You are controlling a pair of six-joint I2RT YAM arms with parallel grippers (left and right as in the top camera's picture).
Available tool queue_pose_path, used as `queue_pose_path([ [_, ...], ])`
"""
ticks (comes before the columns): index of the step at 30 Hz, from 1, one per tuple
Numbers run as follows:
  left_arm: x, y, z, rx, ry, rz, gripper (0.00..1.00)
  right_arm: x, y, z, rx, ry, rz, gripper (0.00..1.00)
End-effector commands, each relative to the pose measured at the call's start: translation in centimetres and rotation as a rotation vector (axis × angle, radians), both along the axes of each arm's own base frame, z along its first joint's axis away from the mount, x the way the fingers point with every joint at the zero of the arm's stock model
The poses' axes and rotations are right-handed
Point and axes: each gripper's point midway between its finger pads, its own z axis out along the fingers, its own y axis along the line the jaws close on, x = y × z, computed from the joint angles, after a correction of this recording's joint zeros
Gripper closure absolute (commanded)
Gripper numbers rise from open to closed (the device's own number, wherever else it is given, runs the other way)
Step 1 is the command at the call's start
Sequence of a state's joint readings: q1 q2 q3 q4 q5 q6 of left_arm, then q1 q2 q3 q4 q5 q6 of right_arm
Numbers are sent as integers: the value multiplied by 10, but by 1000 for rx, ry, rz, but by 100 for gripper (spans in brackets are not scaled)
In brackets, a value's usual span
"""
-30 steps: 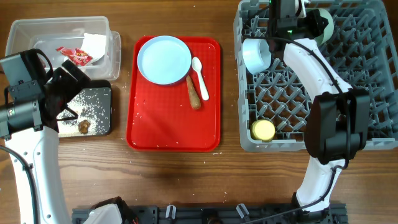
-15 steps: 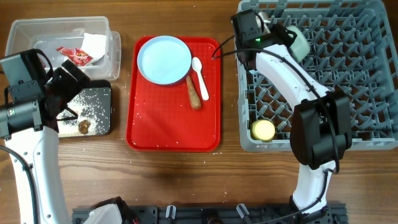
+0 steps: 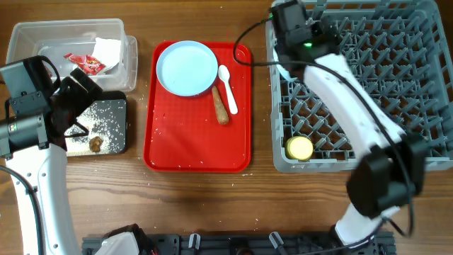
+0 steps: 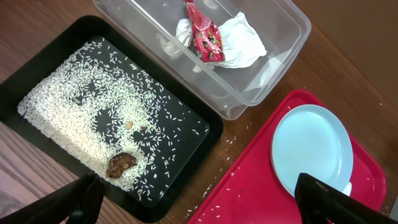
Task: Sort waste into correct bins and load items into the dishwasher rack
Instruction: 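Grasp the light-blue plate edge on the red tray with right gripper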
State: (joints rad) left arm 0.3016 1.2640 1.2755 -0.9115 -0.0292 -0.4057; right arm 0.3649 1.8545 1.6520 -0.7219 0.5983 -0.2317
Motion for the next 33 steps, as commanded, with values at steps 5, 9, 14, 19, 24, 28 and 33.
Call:
queue_pose_path([
  [5,0,3,9,13,-22,9,0,-29,176,10,1049,221,345,4],
  [9,0,3,9,13,-22,9,0,-12,211,-54,1064,217,139,20],
  [14,0,3,9,13,-22,9,0,-19,253,-126,985,221,30,42],
  [19,0,3,9,13,-22,9,0,-23,255,-155,942,221,-31,49],
  [24,0,3,9,13,-22,9,0,-20,247,-166,915,203,-87,55],
  [28,0,3,9,13,-22,9,0,-21,241,-180,882,211,-112,59],
  [33,0,3,9,13,-22,9,0,-22,240,-205,890,231,-167,67],
])
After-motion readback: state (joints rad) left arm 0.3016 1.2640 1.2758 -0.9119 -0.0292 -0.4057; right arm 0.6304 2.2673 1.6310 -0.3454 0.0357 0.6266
